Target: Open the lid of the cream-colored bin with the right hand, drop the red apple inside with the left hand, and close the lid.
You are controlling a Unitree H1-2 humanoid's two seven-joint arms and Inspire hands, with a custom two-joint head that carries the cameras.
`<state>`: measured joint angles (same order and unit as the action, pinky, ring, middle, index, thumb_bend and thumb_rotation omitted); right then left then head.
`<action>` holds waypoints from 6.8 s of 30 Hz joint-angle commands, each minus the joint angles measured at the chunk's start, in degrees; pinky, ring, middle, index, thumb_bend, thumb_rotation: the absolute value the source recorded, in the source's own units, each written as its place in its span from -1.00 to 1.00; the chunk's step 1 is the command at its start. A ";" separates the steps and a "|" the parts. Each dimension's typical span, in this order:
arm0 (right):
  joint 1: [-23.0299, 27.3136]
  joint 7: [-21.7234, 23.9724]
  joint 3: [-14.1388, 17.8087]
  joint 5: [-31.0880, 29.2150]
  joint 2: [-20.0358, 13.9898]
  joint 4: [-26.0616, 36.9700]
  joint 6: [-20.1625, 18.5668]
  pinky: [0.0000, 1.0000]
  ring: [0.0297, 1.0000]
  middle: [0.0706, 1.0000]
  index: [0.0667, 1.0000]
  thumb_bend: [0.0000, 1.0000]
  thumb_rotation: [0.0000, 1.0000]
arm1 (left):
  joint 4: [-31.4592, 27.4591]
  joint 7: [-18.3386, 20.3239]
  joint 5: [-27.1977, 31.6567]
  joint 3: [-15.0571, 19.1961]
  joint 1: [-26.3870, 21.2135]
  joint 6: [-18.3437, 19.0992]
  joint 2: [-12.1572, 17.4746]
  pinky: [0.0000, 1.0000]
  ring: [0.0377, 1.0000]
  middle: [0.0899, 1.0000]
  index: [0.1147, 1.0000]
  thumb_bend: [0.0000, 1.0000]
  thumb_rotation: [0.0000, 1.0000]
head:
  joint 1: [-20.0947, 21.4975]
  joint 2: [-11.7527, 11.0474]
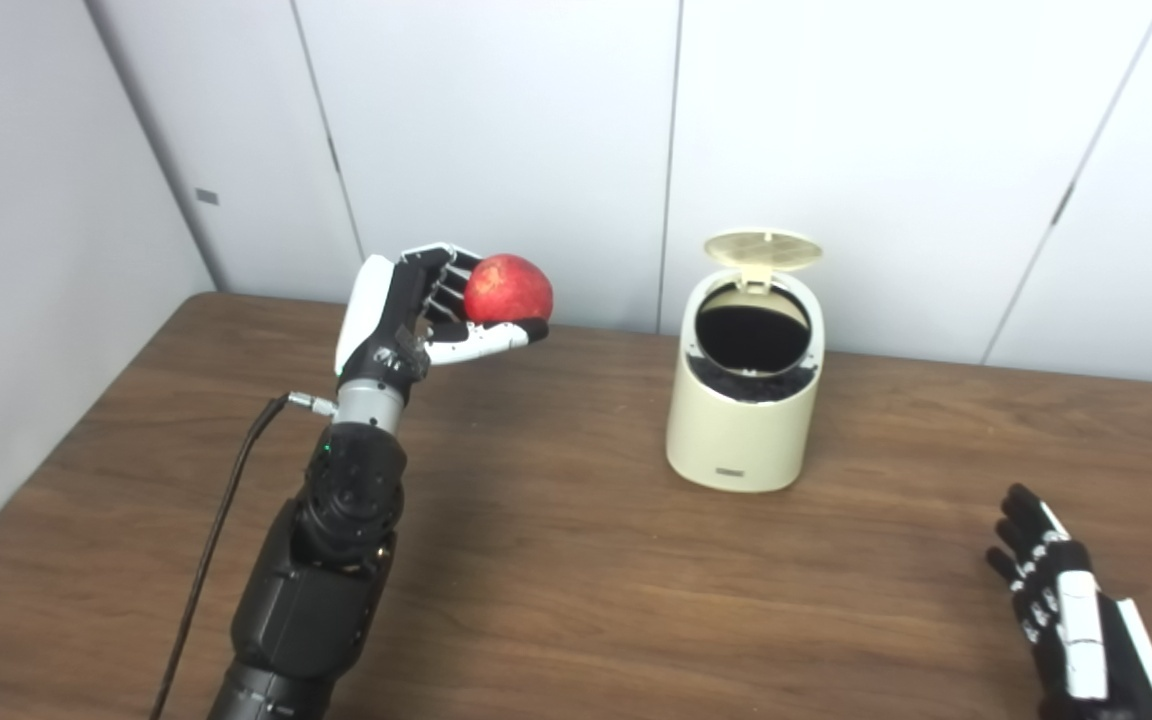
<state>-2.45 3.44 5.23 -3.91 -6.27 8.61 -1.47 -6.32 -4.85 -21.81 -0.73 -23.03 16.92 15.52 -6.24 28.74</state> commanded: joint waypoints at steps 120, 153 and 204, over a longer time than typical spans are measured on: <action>3.85 -3.92 -4.80 5.18 4.00 -1.82 5.55 0.65 0.62 0.54 0.74 0.07 0.93 | 17.44 -6.72 -20.79 -17.34 -12.29 -7.65 -11.23 -0.06 0.10 0.40 0.28 1.00 -0.99 | 9.26 -1.41; 3.98 -4.14 -4.92 6.78 3.83 -1.17 4.32 0.56 0.59 0.52 0.74 0.11 0.82 | 18.10 -5.31 -17.79 -17.68 -11.49 -7.66 -12.58 0.18 0.41 0.47 0.34 0.58 -0.25 | 9.26 -0.94; 3.87 -3.68 -3.33 4.26 2.99 -0.76 3.96 0.58 0.58 0.52 0.71 0.14 0.83 | 10.73 -9.94 -11.37 -7.76 -0.52 -23.00 -4.30 -0.14 0.08 0.37 0.40 0.50 -0.06 | 9.16 -1.82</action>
<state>0.21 -0.31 1.63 0.59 -3.03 5.89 0.43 7.20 -13.88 -34.44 -9.41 -22.49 -3.98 10.81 2.90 26.89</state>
